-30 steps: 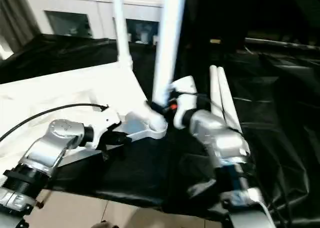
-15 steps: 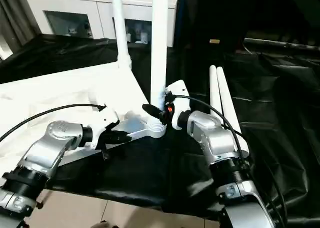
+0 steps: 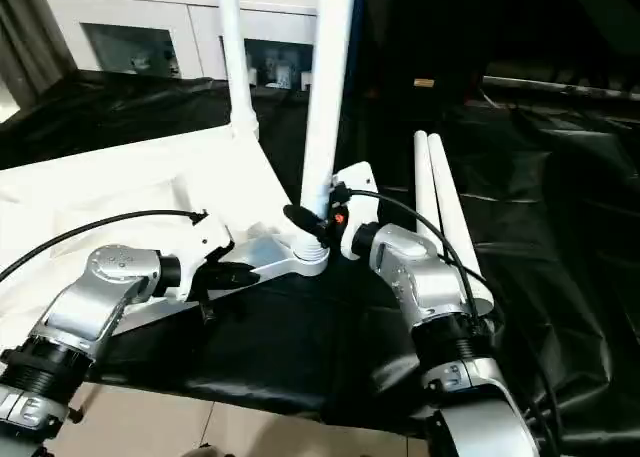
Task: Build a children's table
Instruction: Insert table leg to table base
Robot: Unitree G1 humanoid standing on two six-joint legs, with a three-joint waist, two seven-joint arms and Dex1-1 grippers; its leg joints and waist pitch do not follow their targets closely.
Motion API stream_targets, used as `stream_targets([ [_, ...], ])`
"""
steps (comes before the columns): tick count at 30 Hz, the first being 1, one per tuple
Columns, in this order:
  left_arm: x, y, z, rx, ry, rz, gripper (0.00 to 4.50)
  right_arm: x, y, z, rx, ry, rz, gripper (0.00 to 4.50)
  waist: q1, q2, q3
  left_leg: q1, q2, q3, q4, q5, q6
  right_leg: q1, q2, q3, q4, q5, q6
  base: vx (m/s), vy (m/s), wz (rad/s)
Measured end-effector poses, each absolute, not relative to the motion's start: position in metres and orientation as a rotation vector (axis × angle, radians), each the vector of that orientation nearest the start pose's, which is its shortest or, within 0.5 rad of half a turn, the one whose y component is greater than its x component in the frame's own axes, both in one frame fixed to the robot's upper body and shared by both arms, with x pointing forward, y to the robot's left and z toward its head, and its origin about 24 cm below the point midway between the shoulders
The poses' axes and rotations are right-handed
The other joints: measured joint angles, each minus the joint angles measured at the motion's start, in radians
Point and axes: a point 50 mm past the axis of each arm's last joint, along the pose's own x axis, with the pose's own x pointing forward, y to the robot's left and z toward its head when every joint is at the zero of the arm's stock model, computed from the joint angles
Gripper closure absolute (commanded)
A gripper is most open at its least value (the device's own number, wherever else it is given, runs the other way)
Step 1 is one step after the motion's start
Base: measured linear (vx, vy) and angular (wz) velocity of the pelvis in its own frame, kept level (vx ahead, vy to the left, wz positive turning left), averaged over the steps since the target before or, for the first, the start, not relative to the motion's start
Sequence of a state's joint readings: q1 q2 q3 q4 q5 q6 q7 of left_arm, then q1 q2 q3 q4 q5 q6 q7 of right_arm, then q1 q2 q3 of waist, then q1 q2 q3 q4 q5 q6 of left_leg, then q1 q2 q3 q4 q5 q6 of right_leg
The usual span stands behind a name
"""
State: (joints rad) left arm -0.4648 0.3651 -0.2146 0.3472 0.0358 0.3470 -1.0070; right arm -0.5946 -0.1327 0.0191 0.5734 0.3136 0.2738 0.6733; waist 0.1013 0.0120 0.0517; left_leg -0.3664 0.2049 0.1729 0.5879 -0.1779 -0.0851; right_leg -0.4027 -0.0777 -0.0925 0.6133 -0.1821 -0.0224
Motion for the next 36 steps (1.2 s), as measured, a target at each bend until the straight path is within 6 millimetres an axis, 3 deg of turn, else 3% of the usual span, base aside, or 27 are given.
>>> stream_targets([
  [8,0.309,0.139,0.049,0.336,0.488,-1.073,4.5,0.337,-0.115,0.054,0.305,0.169,0.74,2.59,0.003,0.0,-0.001,0.001,0.0,0.0,0.0,0.0,0.0,0.003,0.0,0.0,0.0,0.0,-0.001,0.0,0.0,0.0],
  [18,0.311,0.137,0.046,0.343,0.492,-1.082,4.5,0.326,-0.112,0.046,0.167,0.086,0.751,2.59,0.012,0.008,-0.009,0.002,0.0,0.0,0.0,0.0,0.0,0.004,0.0,0.0,-0.002,0.0,0.0,0.0,0.0,0.0],
  [26,0.311,0.137,0.046,0.411,0.479,-1.099,4.5,0.33,-0.108,0.053,0.038,0.116,0.831,2.59,0.01,0.0,-0.014,0.004,0.0,-0.001,0.0,0.0,0.0,0.005,0.0,0.0,-0.002,-0.002,0.004,0.0,0.0,0.0],
  [36,0.309,0.138,0.045,0.419,0.492,-1.129,4.5,0.33,-0.113,0.053,-0.001,0.177,0.933,2.59,0.012,-0.013,-0.021,0.01,0.0,0.0,-0.001,0.0,0.0,0.008,0.0,0.0,-0.002,-0.003,0.004,0.0,0.0,0.0],
])
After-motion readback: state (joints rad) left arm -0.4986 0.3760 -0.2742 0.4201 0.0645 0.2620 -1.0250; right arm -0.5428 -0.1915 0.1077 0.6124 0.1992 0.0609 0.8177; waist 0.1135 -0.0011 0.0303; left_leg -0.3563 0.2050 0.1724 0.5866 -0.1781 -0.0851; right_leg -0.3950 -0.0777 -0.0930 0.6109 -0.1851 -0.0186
